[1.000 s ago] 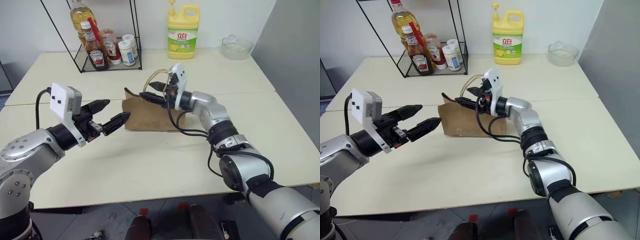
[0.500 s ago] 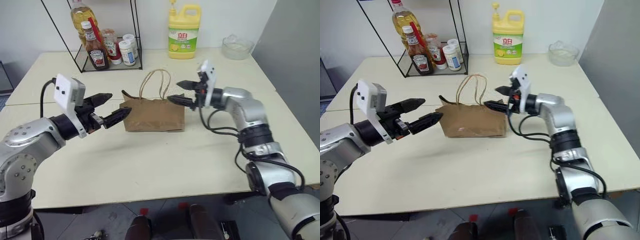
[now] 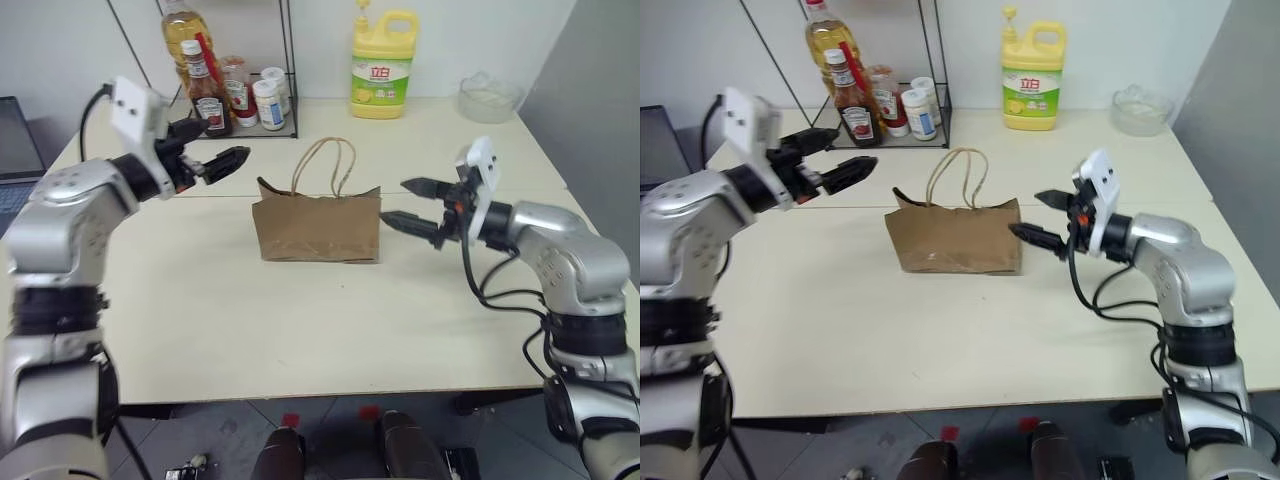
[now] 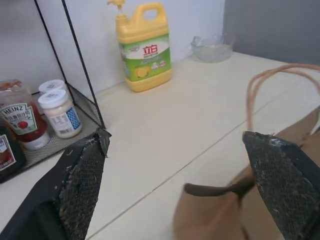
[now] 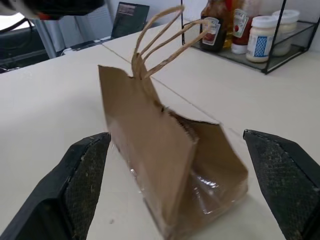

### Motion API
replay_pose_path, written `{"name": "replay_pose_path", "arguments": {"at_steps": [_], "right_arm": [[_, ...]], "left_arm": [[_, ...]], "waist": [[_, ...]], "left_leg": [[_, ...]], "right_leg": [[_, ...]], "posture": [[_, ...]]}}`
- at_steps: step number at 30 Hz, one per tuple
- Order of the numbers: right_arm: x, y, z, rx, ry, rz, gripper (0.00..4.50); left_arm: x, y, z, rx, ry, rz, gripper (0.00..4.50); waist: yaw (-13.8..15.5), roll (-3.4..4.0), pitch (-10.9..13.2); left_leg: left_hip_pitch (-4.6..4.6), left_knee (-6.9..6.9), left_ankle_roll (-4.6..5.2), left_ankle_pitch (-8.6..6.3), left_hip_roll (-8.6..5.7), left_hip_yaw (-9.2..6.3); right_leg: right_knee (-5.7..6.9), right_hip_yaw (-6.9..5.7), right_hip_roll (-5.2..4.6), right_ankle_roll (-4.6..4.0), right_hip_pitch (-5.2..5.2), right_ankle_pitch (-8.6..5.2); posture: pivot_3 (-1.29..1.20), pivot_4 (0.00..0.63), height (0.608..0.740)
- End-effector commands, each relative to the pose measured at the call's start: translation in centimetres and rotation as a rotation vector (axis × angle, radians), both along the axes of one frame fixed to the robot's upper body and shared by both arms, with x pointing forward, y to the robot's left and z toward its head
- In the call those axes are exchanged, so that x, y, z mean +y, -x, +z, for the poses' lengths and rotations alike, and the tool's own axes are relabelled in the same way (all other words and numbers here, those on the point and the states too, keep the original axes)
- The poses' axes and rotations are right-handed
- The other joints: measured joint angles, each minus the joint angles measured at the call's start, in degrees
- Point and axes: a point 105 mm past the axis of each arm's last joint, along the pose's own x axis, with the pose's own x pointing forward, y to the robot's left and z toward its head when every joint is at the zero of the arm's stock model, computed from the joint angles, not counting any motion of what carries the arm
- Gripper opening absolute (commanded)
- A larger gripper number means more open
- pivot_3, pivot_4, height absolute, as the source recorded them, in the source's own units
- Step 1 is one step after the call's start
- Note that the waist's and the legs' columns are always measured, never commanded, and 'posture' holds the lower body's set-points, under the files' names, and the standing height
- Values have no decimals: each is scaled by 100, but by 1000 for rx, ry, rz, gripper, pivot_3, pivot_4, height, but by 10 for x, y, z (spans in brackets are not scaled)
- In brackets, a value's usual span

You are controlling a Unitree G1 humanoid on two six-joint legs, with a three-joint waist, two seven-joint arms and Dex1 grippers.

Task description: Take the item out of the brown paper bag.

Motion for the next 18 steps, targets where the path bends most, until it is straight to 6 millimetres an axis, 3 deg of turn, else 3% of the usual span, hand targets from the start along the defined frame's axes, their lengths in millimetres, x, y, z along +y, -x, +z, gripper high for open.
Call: {"name": "replay_pose_path", "arguments": {"at_steps": [1, 4, 8, 18], "right_arm": [[-2, 25, 15, -42, -11, 5, 4473], [-5, 31, 12, -30, -9, -29, 4473], [-11, 30, 7, -19, -18, -82, 4473], [-38, 14, -1, -10, 14, -175, 4473]], "left_arm": [[-5, -23, 0, -58, -133, 11, 4500], [-17, -36, -7, -49, -207, -27, 4500], [-31, -33, -19, -6, -298, -157, 4500], [-37, 28, -48, 225, -425, -498, 4500]], "waist": [[24, 0, 0], [24, 0, 0], [-16, 0, 0], [-12, 2, 1]], "left_leg": [[-6, 11, 0, 0, -1, -3], [-34, 36, 1, -1, -4, -16], [-41, 41, 11, -6, -3, -33], [-47, 41, 10, -5, 0, -54]], "right_leg": [[-1, -6, -1, 0, 0, 0], [-3, -20, -4, 0, -4, 0], [1, -44, -6, 0, -5, 0], [4, -73, -9, 0, -4, 0]], "posture": [[0, 150, 740], [0, 150, 740], [0, 150, 740], [0, 150, 740]]}}
